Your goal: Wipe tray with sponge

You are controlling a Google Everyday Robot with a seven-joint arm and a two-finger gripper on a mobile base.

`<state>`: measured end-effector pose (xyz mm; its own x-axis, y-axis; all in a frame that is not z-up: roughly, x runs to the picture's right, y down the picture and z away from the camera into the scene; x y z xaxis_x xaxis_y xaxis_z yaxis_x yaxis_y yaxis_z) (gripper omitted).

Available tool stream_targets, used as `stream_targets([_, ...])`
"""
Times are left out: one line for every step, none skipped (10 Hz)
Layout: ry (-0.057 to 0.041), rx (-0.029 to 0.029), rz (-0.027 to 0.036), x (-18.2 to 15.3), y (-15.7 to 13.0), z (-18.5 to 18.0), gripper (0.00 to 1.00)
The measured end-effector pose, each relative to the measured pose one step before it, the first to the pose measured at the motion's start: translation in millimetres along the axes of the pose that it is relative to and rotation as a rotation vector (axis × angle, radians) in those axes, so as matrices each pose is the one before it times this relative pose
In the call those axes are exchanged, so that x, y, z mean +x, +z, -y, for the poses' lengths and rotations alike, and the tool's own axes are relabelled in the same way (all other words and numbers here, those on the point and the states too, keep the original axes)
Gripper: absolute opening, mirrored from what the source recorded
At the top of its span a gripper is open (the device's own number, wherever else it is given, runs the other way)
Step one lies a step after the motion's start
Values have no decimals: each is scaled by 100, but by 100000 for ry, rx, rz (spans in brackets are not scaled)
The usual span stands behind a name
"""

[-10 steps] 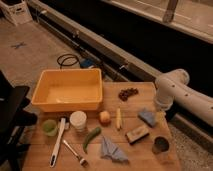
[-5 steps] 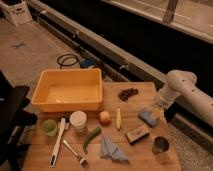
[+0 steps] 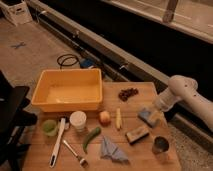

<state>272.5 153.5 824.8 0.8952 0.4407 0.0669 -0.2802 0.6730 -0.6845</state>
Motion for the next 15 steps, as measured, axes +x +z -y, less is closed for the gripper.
stream_targets([34, 2661, -734, 14, 324, -166, 65])
stream_targets([-832, 1805, -1540, 74, 4, -229, 65])
stream_targets([-1017, 896, -783, -217, -1, -85, 65])
stream_targets([-149, 27, -73, -61, 15, 19, 65])
stream_targets([-145, -70, 24, -92, 28, 9, 65])
stream_targets([37, 11, 35, 25, -3, -19, 65])
stream_targets([9, 193, 203, -38, -12, 22, 65])
stream_targets([1906, 1438, 870, 103, 99, 225, 65])
stream_targets([2190, 1596, 763, 190, 54, 184, 65])
stream_targets([1474, 1089, 476, 197, 202, 135, 65])
stream_targets([1121, 520, 549, 63, 256, 169, 65])
stream_targets([693, 32, 244, -17, 329, 84, 65])
stream_targets([913, 18, -70, 222, 256, 50, 65])
stream_targets([959, -124, -166, 298, 249, 17, 65])
stream_targets([1175, -522, -393, 398, 590, -8, 65])
